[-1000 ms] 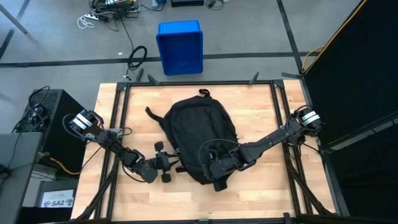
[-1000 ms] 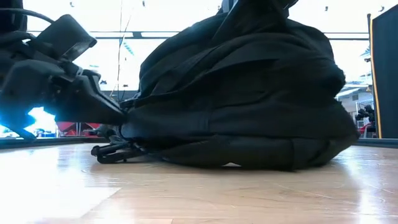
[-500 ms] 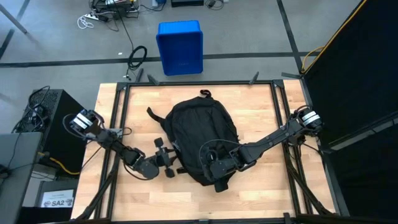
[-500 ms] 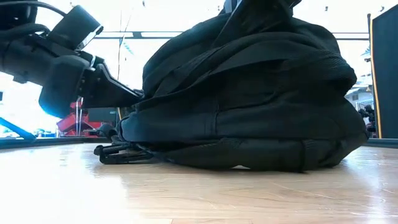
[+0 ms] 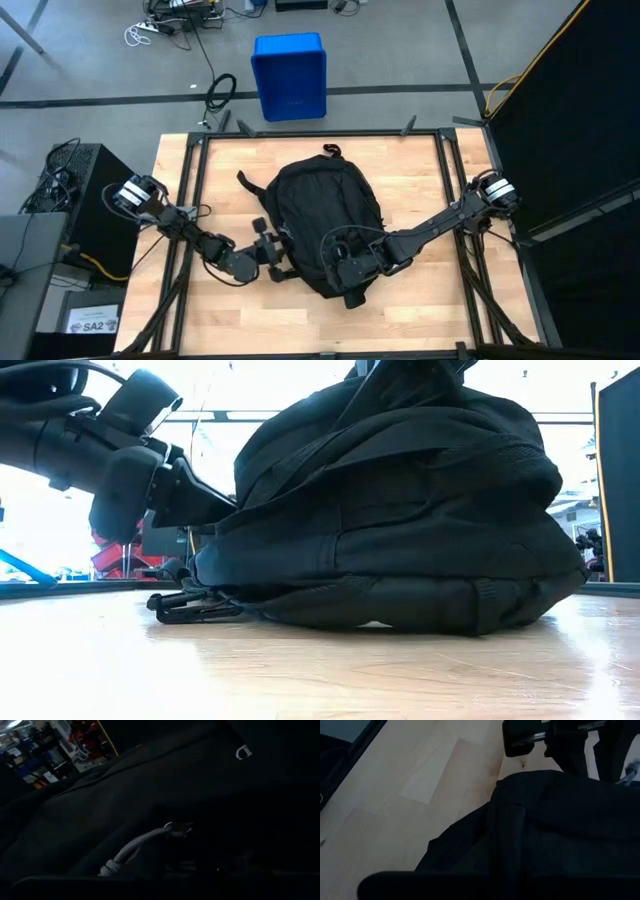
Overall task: Unpack backpack
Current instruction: Open the backpack
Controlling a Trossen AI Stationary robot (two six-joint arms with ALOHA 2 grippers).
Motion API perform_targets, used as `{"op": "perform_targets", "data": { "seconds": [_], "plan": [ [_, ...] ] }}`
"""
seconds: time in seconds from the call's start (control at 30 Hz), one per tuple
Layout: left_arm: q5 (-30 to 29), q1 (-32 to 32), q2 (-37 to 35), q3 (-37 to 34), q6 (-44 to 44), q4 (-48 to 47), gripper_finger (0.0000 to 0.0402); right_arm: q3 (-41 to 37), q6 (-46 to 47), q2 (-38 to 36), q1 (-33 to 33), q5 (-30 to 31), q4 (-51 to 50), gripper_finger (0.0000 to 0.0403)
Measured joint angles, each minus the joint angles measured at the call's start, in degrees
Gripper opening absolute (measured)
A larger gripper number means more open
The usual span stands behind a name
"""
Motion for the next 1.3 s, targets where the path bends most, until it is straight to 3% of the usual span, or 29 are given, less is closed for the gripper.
{"op": "perform_targets", "data": {
  "seconds": [0.3, 0.77, 1.0, 1.3],
  "plan": [
    [2.0, 1.0, 0.0, 0.0, -3.1, -4.2, 0.0076, 0.0, 0.0, 0.0, 0.0, 0.1, 0.2, 0.001],
    [16.5, 3.8, -0.1, 0.1, -13.7, -12.1, 0.0076, 0.0, -0.1, 0.0, -0.1, 0.0, 0.0, 0.0011],
    [25.3, 3.8, -0.1, 0.0, -13.9, -9.7, 0.0076, 0.0, -0.2, 0.0, -0.5, -0.6, 0.7, 0.0007],
    [28.1, 3.7, 0.1, -0.1, -8.8, -2.7, 0.0076, 0.0, -0.1, 0.0, -1.7, -0.2, 1.1, 0.0005]
  ]
}}
